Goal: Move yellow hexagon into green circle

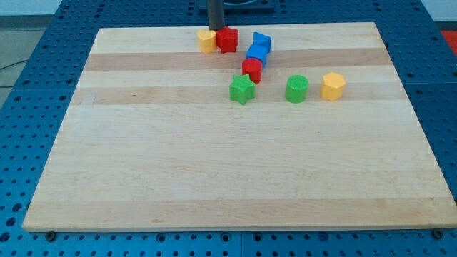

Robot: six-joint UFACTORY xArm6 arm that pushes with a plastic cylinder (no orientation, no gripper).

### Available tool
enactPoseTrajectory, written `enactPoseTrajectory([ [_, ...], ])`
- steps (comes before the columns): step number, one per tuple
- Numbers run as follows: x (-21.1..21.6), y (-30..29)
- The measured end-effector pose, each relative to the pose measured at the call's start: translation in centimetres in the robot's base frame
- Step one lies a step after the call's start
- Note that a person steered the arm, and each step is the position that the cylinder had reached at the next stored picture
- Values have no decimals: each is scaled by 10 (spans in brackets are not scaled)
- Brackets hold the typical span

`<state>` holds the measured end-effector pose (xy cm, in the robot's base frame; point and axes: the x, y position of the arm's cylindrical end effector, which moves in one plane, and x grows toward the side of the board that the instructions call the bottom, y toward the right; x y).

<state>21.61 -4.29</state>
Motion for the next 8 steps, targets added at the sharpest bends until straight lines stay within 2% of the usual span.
enactPoseTrajectory([
  [2,-21,8],
  [4,23,10],
  [6,-22,-8],
  [7,-22,37],
  [8,-24,126],
])
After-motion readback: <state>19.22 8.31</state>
